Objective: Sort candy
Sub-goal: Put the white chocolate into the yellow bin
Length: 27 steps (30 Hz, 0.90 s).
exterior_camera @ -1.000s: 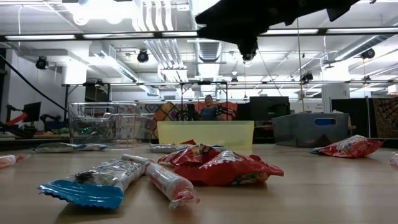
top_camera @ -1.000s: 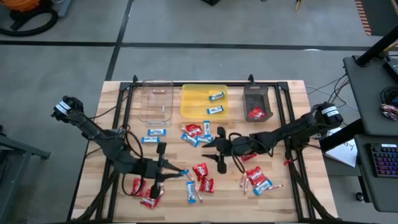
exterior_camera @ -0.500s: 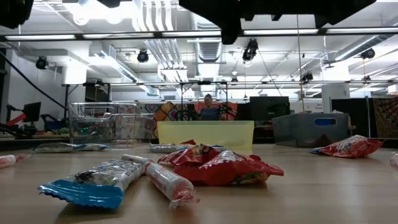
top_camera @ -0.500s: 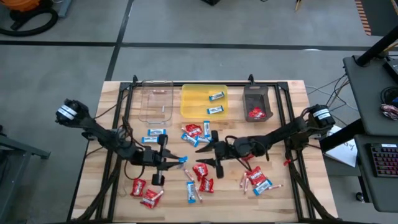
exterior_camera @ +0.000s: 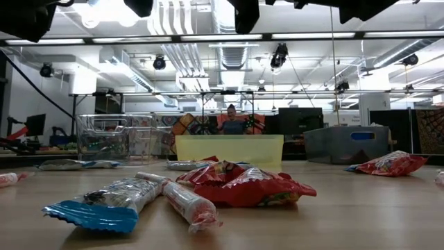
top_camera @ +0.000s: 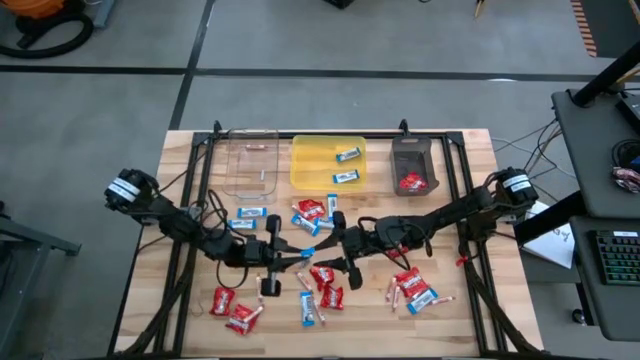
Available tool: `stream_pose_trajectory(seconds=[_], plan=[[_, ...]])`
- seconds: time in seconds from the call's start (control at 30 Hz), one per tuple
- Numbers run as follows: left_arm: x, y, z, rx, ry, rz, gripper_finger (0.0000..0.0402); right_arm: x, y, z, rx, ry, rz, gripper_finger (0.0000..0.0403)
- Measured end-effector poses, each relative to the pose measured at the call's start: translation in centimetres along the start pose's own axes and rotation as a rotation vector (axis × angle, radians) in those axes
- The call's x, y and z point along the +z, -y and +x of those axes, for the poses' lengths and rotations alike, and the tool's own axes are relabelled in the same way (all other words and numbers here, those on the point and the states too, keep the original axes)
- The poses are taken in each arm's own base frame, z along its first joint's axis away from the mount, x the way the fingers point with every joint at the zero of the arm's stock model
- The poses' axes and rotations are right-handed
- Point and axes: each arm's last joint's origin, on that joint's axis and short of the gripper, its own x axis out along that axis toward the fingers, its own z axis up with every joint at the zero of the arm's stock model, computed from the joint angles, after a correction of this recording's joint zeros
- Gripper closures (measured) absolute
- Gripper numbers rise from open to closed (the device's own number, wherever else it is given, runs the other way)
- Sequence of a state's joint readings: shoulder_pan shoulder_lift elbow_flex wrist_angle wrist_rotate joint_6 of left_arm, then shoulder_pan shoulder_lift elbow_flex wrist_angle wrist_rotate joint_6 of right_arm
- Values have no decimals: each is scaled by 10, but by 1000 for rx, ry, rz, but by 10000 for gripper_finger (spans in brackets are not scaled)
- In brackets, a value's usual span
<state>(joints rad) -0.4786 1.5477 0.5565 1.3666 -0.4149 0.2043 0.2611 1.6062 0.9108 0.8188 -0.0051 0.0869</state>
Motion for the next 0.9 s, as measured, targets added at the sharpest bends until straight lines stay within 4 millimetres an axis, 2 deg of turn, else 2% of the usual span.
stream_pose_trajectory(seconds=[0.37, 0.47, 0.63, 0.9], plan=[[-11, 4, 18, -23, -10, 18, 384, 0, -1, 0, 7, 0, -33, 248], [-11, 4, 19, -19, -9, 10, 384, 0, 0, 0, 7, 1, -34, 282], [-11, 3, 17, 3, -14, -21, 376, 0, -1, 0, 17, -1, -65, 374], [-10, 2, 17, 36, -18, -53, 316, 0, -1, 0, 29, -4, -80, 377]])
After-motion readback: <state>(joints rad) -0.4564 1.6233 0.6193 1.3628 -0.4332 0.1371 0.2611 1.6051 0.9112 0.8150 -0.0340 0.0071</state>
